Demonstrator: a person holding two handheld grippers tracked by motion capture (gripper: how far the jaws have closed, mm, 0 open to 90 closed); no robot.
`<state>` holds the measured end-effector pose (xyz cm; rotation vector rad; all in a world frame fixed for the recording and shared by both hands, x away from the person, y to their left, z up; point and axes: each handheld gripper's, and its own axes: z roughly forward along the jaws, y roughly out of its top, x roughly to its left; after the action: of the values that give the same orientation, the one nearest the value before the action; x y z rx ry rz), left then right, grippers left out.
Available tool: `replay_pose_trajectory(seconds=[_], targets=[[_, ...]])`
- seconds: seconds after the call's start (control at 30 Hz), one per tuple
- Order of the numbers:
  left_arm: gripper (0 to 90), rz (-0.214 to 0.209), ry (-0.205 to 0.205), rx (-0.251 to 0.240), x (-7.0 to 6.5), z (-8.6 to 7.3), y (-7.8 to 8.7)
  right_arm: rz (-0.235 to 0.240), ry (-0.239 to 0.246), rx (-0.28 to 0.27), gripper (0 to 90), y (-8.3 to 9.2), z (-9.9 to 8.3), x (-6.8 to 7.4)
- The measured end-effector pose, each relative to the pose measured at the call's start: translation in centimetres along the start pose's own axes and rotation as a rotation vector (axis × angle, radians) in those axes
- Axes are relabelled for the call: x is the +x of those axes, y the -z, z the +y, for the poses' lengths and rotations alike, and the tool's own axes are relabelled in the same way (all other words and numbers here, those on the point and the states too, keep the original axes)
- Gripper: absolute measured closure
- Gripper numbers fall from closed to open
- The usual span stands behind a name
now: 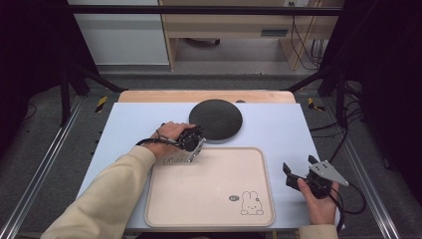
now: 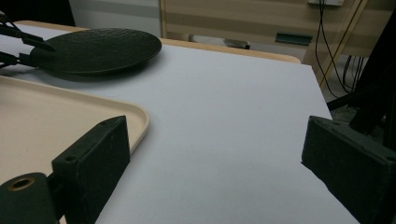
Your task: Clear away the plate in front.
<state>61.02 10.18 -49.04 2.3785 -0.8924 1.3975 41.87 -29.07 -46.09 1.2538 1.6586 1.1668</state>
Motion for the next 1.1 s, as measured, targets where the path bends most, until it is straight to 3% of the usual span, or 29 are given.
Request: replay_pose_trajectory(seconds=[0.1, 0.2, 0.23, 0.33, 0.37, 0.57, 0.67, 0.77, 0.9, 0.93, 0.97, 1.07, 1.1], targets=[[69.4, 0.004, -0.038, 0.000, 0.2, 0.2, -0.3, 0.001, 0.003, 0.000, 7.8, 0.0, 0.0, 0.0], [73.4, -0.006, -0.026, 0.007, -0.1, 0.2, -0.4, 0.001, 0.003, 0.000, 7.7, 0.0, 0.0, -0.1], [75.2, -0.004, -0.052, 0.010, 0.0, 0.3, -0.4, 0.002, 0.001, 0.001, 7.7, 0.0, 0.0, -0.1], [76.8, -0.006, -0.037, 0.013, -0.2, 0.3, -0.5, -0.001, 0.006, 0.001, 7.7, 0.0, -0.1, -0.1], [76.7, -0.005, -0.060, 0.022, 0.0, 0.4, -0.6, -0.001, 0.008, -0.001, 7.7, 0.0, -0.1, -0.1], [76.6, 0.000, -0.056, 0.020, 0.0, 0.4, -0.7, 0.001, 0.004, 0.005, 7.7, 0.0, -0.1, -0.1], [79.7, -0.018, -0.057, 0.020, 0.1, 0.4, -0.8, 0.002, 0.002, 0.006, 7.7, -0.1, -0.1, 0.0], [80.6, -0.011, -0.020, 0.028, -0.2, 0.5, -0.7, 0.002, 0.004, 0.007, 7.7, -0.1, -0.1, -0.1], [82.2, 0.018, -0.036, 0.026, 0.0, 0.7, -0.5, 0.001, 0.006, 0.010, 7.7, -0.1, -0.1, -0.1], [83.8, 0.019, -0.007, 0.028, -0.1, 0.7, -0.4, -0.001, 0.008, 0.010, 7.7, -0.1, -0.2, -0.1], [84.6, 0.038, -0.016, 0.024, 0.1, 0.8, -0.3, -0.001, 0.012, 0.010, 7.7, -0.1, -0.2, -0.1], [85.6, 0.038, -0.008, 0.023, 0.4, 1.0, -0.2, 0.000, 0.009, 0.014, 7.8, -0.1, -0.2, -0.1], [85.5, 0.035, -0.042, 0.022, 0.6, 1.1, -0.2, 0.000, 0.009, 0.014, 7.8, -0.1, -0.2, -0.1]])
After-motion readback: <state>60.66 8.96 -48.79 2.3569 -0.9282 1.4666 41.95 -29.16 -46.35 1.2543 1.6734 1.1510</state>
